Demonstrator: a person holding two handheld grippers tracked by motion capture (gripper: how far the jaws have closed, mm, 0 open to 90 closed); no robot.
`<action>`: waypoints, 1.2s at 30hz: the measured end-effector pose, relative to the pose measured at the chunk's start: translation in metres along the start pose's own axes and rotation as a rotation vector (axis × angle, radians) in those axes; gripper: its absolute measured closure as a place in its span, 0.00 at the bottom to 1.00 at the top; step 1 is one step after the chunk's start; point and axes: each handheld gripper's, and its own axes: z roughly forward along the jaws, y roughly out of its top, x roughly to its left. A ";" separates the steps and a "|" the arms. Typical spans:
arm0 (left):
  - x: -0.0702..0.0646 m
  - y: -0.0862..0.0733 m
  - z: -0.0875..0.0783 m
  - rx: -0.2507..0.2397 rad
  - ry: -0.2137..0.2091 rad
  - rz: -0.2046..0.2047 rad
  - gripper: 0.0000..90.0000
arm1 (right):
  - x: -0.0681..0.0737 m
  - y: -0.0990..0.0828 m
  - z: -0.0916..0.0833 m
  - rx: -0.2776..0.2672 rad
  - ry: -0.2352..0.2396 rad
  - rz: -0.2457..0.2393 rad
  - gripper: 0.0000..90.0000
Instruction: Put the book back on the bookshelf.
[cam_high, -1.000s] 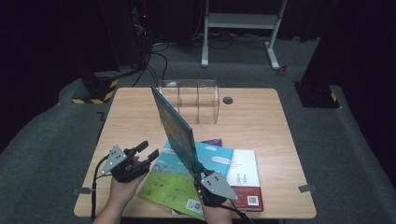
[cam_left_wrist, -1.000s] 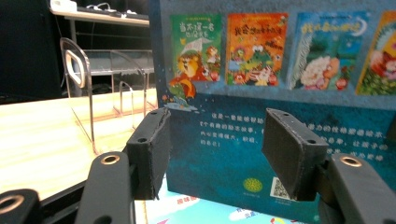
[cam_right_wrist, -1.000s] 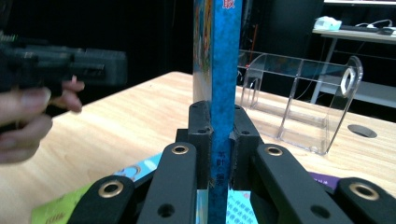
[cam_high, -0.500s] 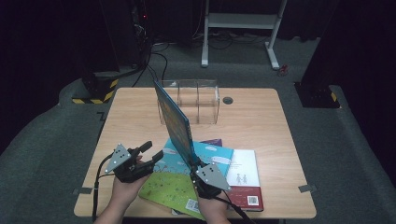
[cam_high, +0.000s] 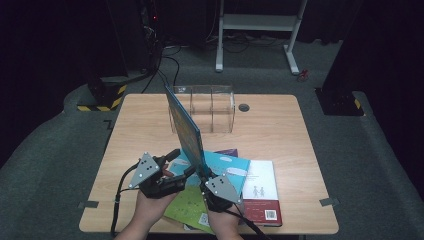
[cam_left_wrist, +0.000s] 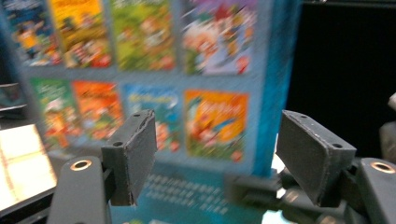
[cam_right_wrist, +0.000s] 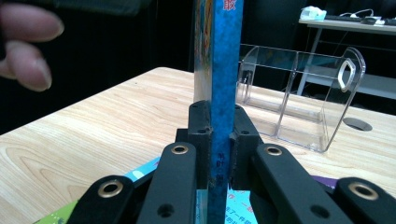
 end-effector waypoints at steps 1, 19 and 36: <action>-0.003 0.002 0.001 -0.006 0.004 0.002 0.32 | 0.001 0.000 0.000 0.001 0.000 0.001 0.92; -0.023 0.018 0.023 0.015 0.180 0.004 0.40 | 0.015 0.000 0.007 0.009 -0.017 -0.009 0.91; -0.033 0.007 0.014 -0.015 0.239 0.046 0.69 | 0.025 -0.001 0.010 0.017 -0.007 -0.043 0.85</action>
